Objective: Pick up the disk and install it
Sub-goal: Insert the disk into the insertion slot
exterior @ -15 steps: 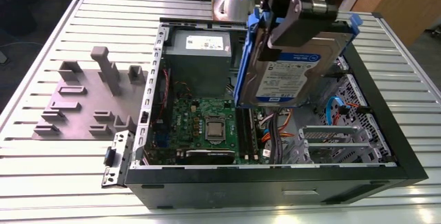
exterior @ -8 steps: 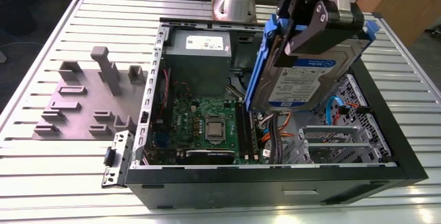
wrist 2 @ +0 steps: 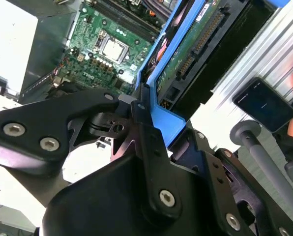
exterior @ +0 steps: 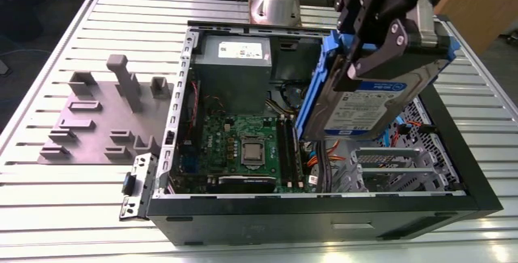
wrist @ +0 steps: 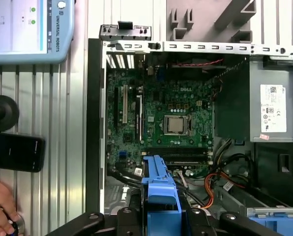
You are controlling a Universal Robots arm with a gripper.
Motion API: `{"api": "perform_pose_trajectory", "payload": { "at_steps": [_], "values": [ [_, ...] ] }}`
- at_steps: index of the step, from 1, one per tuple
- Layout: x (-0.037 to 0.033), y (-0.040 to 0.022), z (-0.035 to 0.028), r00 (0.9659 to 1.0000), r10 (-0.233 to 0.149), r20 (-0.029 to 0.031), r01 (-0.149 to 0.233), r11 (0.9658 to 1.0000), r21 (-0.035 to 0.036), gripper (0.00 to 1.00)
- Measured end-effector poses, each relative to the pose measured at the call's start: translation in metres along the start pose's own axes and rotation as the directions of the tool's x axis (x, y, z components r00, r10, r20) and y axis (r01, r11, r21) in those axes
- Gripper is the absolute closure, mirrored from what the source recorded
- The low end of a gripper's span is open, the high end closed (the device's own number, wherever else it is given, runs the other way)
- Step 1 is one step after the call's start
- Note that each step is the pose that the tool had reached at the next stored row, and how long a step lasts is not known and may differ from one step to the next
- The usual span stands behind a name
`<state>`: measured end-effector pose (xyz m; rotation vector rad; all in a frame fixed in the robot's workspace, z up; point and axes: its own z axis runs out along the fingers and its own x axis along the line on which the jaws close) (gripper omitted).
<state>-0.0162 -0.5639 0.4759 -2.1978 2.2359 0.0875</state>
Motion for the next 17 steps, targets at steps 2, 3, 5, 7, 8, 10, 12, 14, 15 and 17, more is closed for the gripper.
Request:
{"api": "perform_pose_trajectory", "payload": {
  "at_steps": [2,3,5,7,8,10,12,14,15,17],
  "values": [
    [0.0017,-0.0045,0.0007,1.0000,0.000,0.0000,0.000,1.0000,0.0000,0.64],
    [0.0023,-0.0068,0.0012,1.0000,0.000,0.0002,0.000,1.0000,0.0001,0.64],
    [0.0031,-0.0115,0.0022,1.0000,0.000,0.0003,0.000,1.0000,0.0001,0.64],
    [0.0032,-0.0163,0.0030,1.0000,0.000,-0.0002,0.000,1.0000,0.0000,0.64],
    [0.0033,-0.0188,0.0037,1.0000,0.000,-0.0002,0.000,1.0000,0.0000,0.64],
    [0.0033,-0.0243,0.0050,1.0000,0.000,0.0000,0.000,1.0000,0.0000,0.64],
    [0.0033,-0.0298,0.0066,1.0000,0.000,0.0000,0.000,1.0000,0.0001,0.64],
    [0.0035,-0.0346,0.0087,1.0000,0.000,0.0001,0.000,1.0000,0.0000,0.64],
    [0.0038,-0.0366,0.0097,1.0000,0.000,0.0002,0.000,1.0000,0.0001,0.64],
    [0.0056,-0.0396,0.0110,1.0000,0.000,-0.0002,0.000,1.0000,0.0000,0.64]
  ]
}}
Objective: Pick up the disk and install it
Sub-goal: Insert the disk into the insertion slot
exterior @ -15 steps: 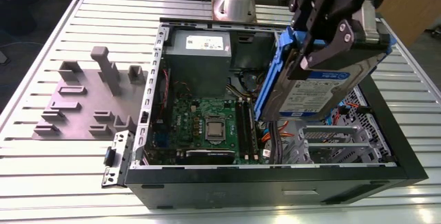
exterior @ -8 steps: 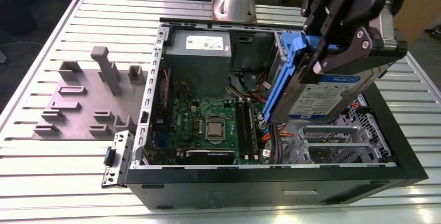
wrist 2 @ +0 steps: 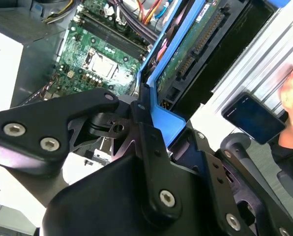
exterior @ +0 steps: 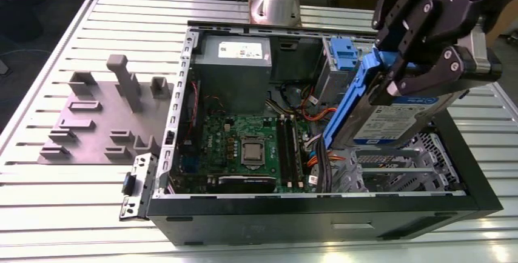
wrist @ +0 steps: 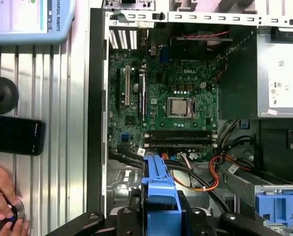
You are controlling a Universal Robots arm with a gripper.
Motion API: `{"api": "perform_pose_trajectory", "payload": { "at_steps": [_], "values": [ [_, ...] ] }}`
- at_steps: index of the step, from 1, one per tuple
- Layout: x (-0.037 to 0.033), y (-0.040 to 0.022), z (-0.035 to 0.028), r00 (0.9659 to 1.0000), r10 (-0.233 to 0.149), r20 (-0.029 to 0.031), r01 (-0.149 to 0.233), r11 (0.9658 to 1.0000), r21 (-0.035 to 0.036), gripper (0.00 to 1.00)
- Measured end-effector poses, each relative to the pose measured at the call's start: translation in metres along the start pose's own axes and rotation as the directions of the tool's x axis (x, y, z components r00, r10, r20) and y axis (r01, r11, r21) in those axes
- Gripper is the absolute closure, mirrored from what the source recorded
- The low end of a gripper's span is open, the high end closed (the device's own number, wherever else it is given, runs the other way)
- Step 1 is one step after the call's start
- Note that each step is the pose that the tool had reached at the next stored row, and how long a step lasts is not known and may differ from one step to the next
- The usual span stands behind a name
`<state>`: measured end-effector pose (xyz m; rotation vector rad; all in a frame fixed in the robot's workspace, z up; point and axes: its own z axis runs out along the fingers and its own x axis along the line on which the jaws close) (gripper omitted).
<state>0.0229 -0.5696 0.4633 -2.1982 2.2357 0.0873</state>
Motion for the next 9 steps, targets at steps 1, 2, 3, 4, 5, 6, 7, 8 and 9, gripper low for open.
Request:
{"api": "perform_pose_trajectory", "payload": {
  "at_steps": [1,2,3,4,5,6,7,8,9],
  "values": [
    [0.0017,-0.0011,0.0006,1.0000,0.000,0.0003,0.000,1.0000,0.0000,0.64],
    [0.0033,-0.0020,0.0011,1.0000,0.000,0.0003,0.000,1.0000,0.0001,0.64],
    [0.0051,-0.0029,0.0015,1.0000,0.000,0.0001,0.000,1.0000,0.0000,0.64],
    [0.0063,-0.0038,0.0021,1.0000,0.000,0.0002,0.000,1.0000,0.0001,0.64],
    [0.0070,-0.0051,0.0028,1.0000,0.000,0.0004,0.000,1.0000,0.0001,0.64],
    [0.0076,-0.0066,0.0034,1.0000,0.000,0.0002,0.000,1.0000,0.0001,0.64],
    [0.0080,-0.0083,0.0039,1.0000,0.000,0.0003,0.000,1.0000,0.0001,0.64],
    [0.0084,-0.0102,0.0045,1.0000,0.000,0.0003,0.000,1.0000,0.0001,0.64],
    [0.0088,-0.0122,0.0050,1.0000,0.000,0.0003,0.000,1.0000,0.0000,0.64]
  ]
}}
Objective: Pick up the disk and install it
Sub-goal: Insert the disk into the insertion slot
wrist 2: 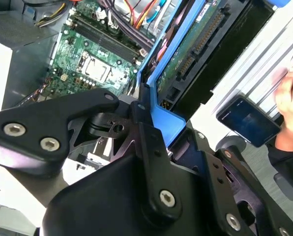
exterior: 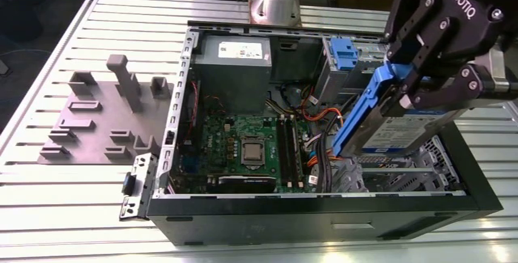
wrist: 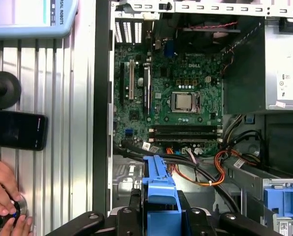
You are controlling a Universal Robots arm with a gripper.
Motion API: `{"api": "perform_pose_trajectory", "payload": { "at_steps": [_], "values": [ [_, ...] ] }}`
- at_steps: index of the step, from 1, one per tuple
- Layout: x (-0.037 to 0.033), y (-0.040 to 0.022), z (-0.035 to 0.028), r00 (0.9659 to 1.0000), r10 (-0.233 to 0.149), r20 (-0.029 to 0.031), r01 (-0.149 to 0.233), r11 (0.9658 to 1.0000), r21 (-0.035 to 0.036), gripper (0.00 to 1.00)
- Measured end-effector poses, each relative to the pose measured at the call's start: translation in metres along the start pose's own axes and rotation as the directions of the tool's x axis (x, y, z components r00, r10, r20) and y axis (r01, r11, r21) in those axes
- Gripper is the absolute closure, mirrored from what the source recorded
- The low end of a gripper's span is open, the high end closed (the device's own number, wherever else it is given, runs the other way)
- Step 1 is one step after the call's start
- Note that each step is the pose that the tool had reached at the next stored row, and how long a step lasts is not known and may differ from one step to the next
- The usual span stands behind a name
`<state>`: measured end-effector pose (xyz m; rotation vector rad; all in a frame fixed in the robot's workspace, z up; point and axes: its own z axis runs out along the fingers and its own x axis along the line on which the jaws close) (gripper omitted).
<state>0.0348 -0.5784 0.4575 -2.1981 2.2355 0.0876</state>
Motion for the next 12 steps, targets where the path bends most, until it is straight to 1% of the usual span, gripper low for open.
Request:
{"api": "perform_pose_trajectory", "payload": {
  "at_steps": [12],
  "values": [
    [0.0014,-0.0256,0.0066,1.0000,0.000,-0.0001,0.000,1.0000,0.0000,0.64]
  ]
}}
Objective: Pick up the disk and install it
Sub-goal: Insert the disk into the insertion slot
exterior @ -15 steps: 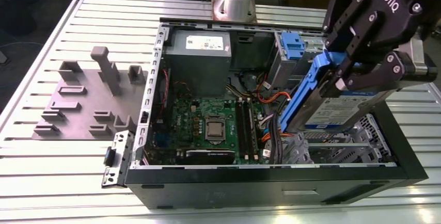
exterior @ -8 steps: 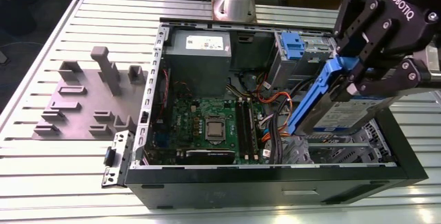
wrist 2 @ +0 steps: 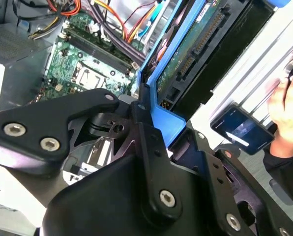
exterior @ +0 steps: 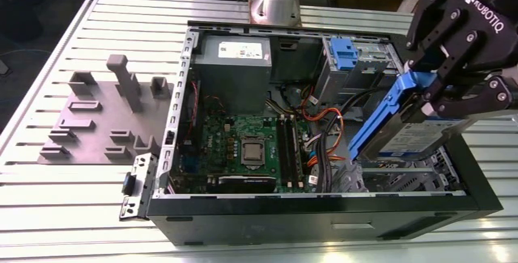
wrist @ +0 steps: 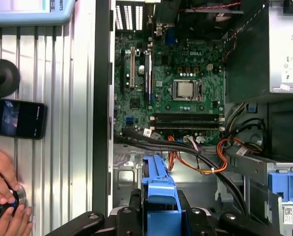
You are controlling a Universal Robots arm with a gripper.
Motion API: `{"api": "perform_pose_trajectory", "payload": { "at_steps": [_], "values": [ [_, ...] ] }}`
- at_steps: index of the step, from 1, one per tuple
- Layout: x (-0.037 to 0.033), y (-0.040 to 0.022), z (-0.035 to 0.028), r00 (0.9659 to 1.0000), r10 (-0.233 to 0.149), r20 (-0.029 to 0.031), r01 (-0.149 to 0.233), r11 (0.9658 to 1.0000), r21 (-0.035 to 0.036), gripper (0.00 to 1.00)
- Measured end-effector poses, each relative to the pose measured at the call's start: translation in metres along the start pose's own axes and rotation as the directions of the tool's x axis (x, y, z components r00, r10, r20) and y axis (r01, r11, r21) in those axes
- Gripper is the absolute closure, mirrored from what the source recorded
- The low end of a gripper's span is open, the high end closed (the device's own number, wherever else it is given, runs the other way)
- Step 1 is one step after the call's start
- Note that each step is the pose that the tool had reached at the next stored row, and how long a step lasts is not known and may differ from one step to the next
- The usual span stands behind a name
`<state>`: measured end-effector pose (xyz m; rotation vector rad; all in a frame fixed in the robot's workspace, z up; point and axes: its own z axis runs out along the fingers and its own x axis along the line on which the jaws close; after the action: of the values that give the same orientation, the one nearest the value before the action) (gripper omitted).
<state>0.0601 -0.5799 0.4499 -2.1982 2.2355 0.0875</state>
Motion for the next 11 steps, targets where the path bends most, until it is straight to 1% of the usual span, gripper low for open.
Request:
{"api": "perform_pose_trajectory", "payload": {
  "at_steps": [3,11],
  "values": [
    [-0.0001,-0.0054,0.0013,1.0000,0.000,-0.0001,0.000,1.0000,0.0000,0.64],
    [-0.0006,-0.0144,0.0058,1.0000,-0.006,-0.0004,0.006,1.0000,-0.0003,0.64]
  ]
}}
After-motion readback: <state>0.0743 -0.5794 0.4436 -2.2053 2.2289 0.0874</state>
